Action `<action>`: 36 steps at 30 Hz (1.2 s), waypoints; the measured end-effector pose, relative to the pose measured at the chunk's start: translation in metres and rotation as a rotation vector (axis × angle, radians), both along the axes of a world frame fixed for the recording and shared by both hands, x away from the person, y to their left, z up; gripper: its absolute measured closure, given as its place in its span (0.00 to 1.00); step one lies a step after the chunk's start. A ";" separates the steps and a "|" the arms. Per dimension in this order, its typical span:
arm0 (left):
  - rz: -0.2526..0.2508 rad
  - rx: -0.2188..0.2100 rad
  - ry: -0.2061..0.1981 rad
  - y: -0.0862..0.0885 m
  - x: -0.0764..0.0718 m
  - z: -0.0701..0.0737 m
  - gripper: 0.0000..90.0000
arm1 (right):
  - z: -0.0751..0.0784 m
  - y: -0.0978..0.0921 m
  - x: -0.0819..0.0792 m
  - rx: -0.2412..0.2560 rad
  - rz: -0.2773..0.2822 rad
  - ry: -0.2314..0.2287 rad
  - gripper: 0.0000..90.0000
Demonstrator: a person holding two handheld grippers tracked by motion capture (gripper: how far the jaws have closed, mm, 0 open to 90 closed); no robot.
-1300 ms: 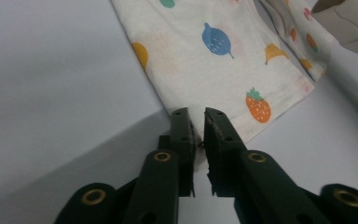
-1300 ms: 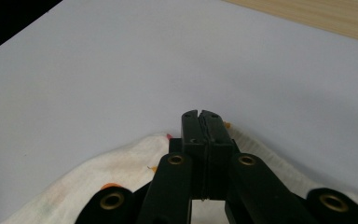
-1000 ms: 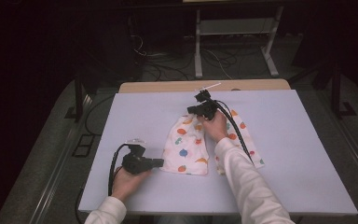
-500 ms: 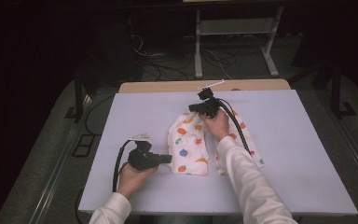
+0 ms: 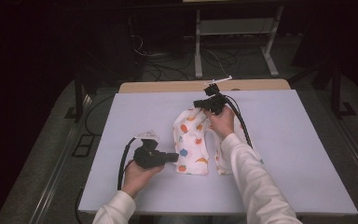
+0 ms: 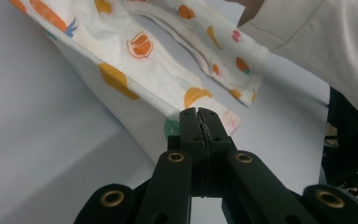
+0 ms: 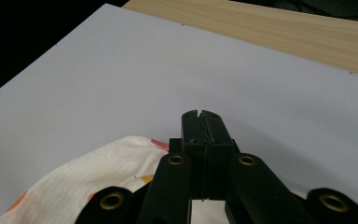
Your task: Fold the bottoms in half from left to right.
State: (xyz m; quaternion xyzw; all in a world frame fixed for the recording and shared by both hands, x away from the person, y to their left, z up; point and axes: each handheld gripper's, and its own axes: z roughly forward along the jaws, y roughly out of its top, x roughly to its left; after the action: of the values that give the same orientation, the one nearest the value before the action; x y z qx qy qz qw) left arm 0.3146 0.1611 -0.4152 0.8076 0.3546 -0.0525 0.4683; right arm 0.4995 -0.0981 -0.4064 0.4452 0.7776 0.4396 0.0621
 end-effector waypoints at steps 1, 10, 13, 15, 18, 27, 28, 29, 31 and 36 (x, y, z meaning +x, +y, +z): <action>-0.012 -0.016 0.012 -0.001 0.000 0.001 0.99 | 0.001 -0.001 0.000 -0.001 -0.002 -0.001 0.98; -0.063 -0.121 0.013 -0.012 -0.004 0.011 0.99 | 0.007 -0.015 -0.001 -0.009 -0.021 -0.007 0.98; -0.078 -0.130 0.005 -0.017 -0.004 0.015 0.99 | 0.010 -0.021 -0.001 -0.010 -0.028 -0.014 0.98; -0.096 -0.141 0.004 -0.020 -0.005 0.017 0.99 | 0.012 -0.024 -0.002 -0.010 -0.034 -0.017 0.98; -0.112 -0.140 -0.005 -0.025 -0.006 0.020 0.99 | 0.013 -0.029 -0.002 -0.004 -0.041 -0.016 0.98; -0.142 -0.154 -0.028 -0.040 -0.006 0.029 0.99 | 0.017 -0.039 -0.004 0.004 -0.053 -0.023 0.98; -0.147 -0.156 -0.026 -0.042 -0.006 0.030 0.99 | 0.017 -0.040 -0.003 0.005 -0.052 -0.026 0.98; -0.149 -0.156 -0.029 -0.044 -0.006 0.030 0.99 | 0.018 -0.041 -0.003 0.010 -0.055 -0.025 0.98; -0.156 -0.155 -0.030 -0.048 -0.005 0.030 0.99 | 0.018 -0.044 -0.002 0.018 -0.054 -0.024 0.98; -0.167 -0.152 -0.036 -0.057 -0.002 0.032 0.99 | 0.016 -0.051 0.003 0.030 -0.055 -0.014 0.98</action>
State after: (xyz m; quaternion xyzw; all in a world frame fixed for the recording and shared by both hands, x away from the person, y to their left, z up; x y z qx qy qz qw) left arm 0.3122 0.1038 -0.3836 0.7972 0.2725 -0.1039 0.5285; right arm 0.5021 -0.1496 -0.3905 0.4643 0.7580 0.4522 0.0729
